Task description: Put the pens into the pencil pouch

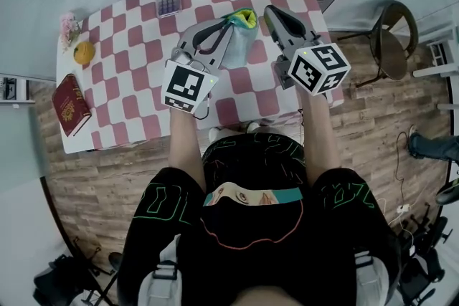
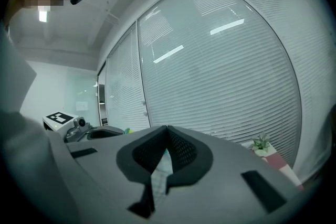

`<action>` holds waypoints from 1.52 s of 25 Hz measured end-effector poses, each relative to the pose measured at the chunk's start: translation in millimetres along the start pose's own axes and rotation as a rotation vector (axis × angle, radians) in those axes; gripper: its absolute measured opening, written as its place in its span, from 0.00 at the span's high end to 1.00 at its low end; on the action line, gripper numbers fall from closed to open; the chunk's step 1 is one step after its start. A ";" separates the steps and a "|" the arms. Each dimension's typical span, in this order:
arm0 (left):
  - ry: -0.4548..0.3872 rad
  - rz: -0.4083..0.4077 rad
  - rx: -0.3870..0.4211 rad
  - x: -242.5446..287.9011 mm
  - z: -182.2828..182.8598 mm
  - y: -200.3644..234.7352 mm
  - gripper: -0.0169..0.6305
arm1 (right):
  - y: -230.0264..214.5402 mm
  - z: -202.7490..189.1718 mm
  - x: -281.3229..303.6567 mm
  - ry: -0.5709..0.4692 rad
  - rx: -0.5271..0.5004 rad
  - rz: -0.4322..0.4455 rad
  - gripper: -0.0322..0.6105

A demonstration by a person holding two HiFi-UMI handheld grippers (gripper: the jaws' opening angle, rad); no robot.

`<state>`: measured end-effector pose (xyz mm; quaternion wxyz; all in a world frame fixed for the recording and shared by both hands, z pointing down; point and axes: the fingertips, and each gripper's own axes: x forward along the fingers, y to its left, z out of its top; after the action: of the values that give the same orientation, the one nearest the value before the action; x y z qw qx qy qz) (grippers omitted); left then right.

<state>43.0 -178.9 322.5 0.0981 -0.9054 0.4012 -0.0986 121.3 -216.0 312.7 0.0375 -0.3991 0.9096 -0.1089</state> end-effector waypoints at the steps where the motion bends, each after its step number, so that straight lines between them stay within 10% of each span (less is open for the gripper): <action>1: 0.003 0.013 -0.002 1.4 1.0 1.3 0.95 | -2.6 0.4 0.4 -0.001 0.004 -0.006 0.95; 12: 0.041 0.218 -0.044 18.7 16.5 40.4 0.95 | -32.6 29.1 5.8 -0.058 0.064 -0.060 0.95; 29: -0.013 0.658 -0.294 -7.7 29.9 112.3 0.95 | -67.4 63.0 1.0 -0.022 -0.116 -0.258 0.95; 38: -0.037 0.744 -0.360 -25.0 25.3 120.5 0.95 | -68.7 58.4 0.0 -0.004 -0.113 -0.230 0.95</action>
<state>-52.2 -237.1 264.7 -0.0256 -0.7030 0.7101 0.0316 179.7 -271.0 271.6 0.0040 -0.5025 0.8624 -0.0602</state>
